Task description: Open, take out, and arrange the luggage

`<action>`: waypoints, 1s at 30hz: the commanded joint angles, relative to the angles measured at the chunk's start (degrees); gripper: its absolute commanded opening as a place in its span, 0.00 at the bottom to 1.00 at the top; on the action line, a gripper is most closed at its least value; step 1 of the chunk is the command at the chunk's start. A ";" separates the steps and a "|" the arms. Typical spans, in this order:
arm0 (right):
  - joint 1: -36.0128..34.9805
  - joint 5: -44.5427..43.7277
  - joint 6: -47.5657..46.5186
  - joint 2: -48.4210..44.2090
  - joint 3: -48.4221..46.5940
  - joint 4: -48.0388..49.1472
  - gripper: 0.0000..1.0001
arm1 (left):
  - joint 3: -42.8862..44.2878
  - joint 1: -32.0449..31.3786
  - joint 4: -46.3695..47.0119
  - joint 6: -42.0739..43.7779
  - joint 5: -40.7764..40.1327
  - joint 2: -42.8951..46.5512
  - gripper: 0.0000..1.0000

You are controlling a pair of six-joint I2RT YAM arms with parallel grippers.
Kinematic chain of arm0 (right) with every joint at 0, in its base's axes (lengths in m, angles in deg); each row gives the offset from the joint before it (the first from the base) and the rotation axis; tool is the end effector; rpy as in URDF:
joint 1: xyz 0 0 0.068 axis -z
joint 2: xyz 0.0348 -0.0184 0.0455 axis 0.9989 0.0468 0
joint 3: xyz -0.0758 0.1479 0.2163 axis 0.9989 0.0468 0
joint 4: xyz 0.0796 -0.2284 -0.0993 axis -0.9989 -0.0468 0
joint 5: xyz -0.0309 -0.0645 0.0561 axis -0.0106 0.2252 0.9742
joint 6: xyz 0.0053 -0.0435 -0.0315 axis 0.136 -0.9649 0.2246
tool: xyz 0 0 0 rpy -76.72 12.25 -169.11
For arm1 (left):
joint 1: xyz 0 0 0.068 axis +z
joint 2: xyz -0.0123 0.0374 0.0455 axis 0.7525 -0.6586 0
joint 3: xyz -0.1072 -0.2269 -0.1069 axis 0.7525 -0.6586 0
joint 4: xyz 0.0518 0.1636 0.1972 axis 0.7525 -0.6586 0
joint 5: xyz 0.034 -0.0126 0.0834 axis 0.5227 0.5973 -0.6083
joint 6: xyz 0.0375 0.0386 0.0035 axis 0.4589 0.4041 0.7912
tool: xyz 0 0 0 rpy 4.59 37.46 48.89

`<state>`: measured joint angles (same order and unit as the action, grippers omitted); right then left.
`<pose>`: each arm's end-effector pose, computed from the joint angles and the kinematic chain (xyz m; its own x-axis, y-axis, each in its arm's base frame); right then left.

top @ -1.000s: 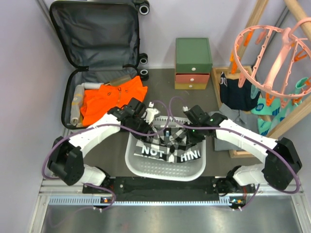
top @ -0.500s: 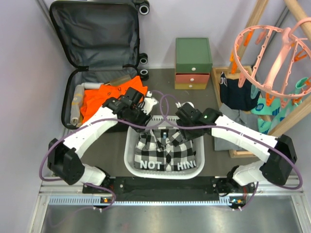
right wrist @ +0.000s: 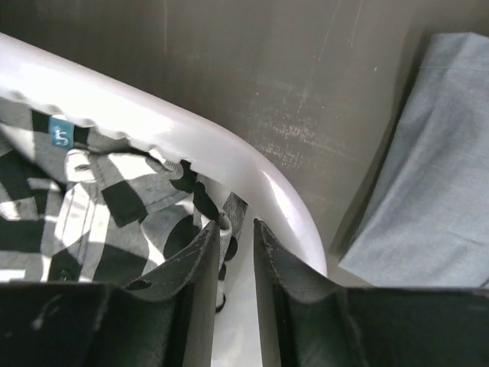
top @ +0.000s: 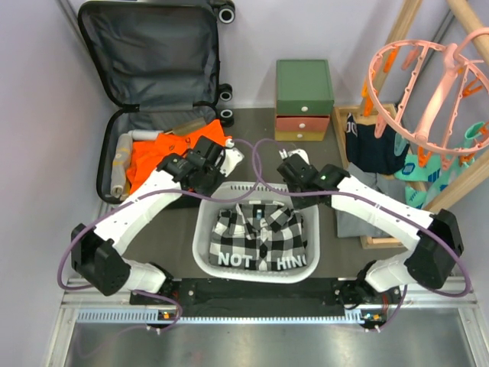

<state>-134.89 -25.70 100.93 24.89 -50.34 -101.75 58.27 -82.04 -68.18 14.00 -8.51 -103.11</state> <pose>0.1941 0.1939 0.2874 -0.7920 -0.2861 -0.5393 -0.2798 0.9553 -0.0960 0.2315 -0.1487 0.3064 -0.5801 0.6700 -0.4632 0.6796 0.7116 0.1782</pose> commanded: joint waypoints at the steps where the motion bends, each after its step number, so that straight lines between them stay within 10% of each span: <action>1: 4.85 -0.52 -0.80 1.47 2.32 7.10 0.23 | -3.32 0.54 -0.39 -0.35 -0.26 -2.42 0.12; 8: 11.53 -5.26 -3.17 3.92 1.28 10.37 0.22 | 0.63 0.36 3.30 -0.44 12.84 -8.13 0.12; 18: 13.21 -4.74 -5.73 5.95 -4.69 10.99 0.25 | 16.96 0.36 6.56 0.00 8.45 -20.80 0.13; 30: 10.84 -1.57 -1.77 -2.84 3.99 11.42 0.27 | 14.96 0.45 6.04 1.14 8.53 -14.73 0.21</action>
<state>-122.95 -28.69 97.50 24.03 -48.70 -91.50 73.03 -81.89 -61.10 14.33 0.28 -120.34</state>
